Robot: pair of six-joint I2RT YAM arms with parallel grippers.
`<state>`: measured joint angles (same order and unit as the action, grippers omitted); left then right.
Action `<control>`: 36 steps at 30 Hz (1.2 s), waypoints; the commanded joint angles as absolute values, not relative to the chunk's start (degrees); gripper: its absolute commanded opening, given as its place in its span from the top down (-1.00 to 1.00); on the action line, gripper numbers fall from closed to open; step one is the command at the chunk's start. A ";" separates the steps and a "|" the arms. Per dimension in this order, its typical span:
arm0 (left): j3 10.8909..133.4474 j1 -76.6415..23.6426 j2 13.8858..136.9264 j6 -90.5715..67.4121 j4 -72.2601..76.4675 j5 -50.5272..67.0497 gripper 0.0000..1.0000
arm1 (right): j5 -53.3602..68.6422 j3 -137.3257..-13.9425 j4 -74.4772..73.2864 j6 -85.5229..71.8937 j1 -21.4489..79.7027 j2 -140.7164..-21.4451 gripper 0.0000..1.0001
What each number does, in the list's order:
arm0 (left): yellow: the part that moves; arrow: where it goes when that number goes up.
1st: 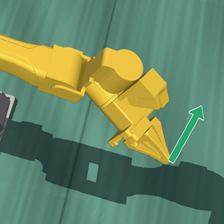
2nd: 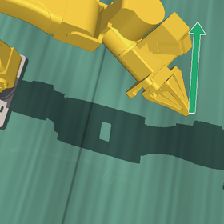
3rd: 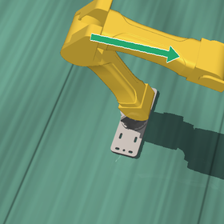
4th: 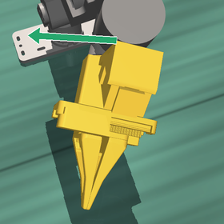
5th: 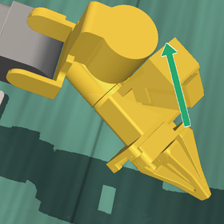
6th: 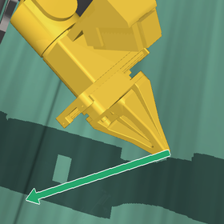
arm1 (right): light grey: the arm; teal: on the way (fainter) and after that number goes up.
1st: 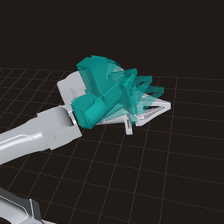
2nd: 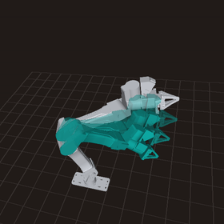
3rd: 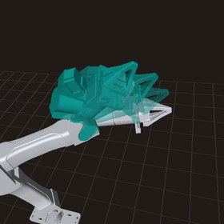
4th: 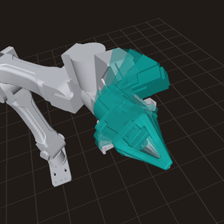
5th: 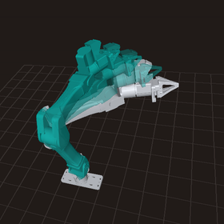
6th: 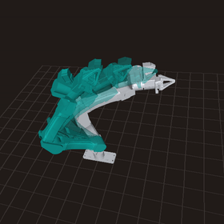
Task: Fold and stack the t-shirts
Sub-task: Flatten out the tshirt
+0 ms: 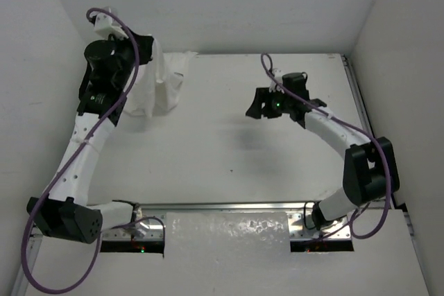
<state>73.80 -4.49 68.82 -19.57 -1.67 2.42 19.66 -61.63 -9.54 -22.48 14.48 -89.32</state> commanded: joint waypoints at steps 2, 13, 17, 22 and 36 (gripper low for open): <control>87.94 -6.77 70.03 -21.53 -9.56 -0.81 1.00 | 29.44 -55.20 2.90 -25.40 22.04 -85.95 -0.35; 92.82 -17.84 67.33 -28.81 -11.87 16.43 1.00 | 21.03 -50.78 25.39 -25.14 36.03 -98.06 -0.77; 93.69 -18.37 65.48 -34.35 -12.91 16.54 1.00 | 17.15 -55.79 31.72 -25.40 36.65 -104.73 -0.78; 96.76 -18.37 63.11 -35.51 -17.31 11.43 1.00 | 10.65 -66.96 30.75 -23.56 37.00 -113.37 -0.78; 106.17 -18.28 62.58 -28.75 -28.56 0.27 1.00 | -1.93 -56.45 34.44 -19.34 37.18 -108.58 1.00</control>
<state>102.13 -18.09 62.61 -31.83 -28.29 5.52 3.18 -63.53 31.55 -21.17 37.58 -114.87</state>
